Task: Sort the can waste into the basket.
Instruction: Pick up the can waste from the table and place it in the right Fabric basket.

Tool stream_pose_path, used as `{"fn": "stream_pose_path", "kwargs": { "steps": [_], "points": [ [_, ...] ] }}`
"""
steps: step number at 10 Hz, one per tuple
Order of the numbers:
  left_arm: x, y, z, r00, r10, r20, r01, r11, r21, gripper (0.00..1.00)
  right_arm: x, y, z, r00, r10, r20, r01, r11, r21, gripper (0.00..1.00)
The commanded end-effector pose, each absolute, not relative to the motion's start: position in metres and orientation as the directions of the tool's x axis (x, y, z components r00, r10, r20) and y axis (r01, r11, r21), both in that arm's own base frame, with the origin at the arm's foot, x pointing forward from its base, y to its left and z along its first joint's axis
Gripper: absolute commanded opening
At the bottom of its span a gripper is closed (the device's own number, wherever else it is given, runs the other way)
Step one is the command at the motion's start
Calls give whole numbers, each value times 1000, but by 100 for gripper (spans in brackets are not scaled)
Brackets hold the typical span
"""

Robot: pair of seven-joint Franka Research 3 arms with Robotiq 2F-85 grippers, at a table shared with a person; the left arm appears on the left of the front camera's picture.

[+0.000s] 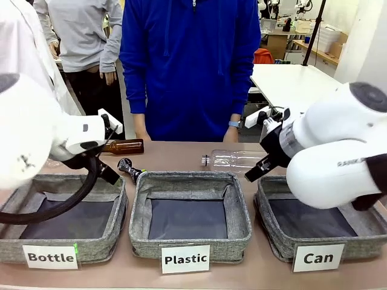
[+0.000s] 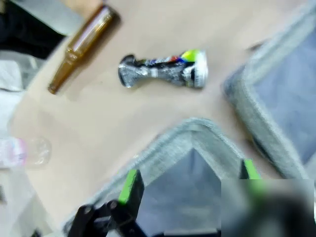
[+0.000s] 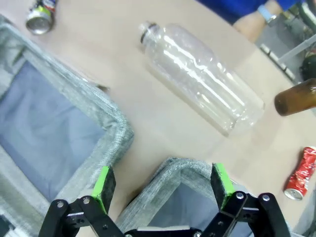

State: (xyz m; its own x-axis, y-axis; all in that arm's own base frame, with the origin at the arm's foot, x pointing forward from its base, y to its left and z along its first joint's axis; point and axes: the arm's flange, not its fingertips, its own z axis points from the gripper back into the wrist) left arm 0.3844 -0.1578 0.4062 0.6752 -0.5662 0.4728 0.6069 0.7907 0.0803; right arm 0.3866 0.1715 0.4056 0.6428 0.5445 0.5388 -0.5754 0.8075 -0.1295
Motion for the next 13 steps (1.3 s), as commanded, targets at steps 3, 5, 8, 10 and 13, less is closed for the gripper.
{"fn": "stream_pose_path", "kwargs": {
  "steps": [3,5,8,10,13],
  "points": [
    [327,-92,521,812,-371,451,535,783,-318,100,321,129,507,838,299,457,-441,864,244,100],
    [305,-27,547,781,-331,530,604,617,-504,100,279,74,537,825,190,532,-449,792,414,100],
    [280,99,535,814,44,580,444,597,-668,100,232,-39,532,796,-85,600,-365,723,586,100],
    [259,162,508,800,272,534,323,556,-766,100,213,-109,510,765,-288,576,-285,651,704,100],
    [245,211,458,711,572,409,169,426,-889,100,210,-183,456,772,-479,419,-137,518,844,100]
  ]
}}
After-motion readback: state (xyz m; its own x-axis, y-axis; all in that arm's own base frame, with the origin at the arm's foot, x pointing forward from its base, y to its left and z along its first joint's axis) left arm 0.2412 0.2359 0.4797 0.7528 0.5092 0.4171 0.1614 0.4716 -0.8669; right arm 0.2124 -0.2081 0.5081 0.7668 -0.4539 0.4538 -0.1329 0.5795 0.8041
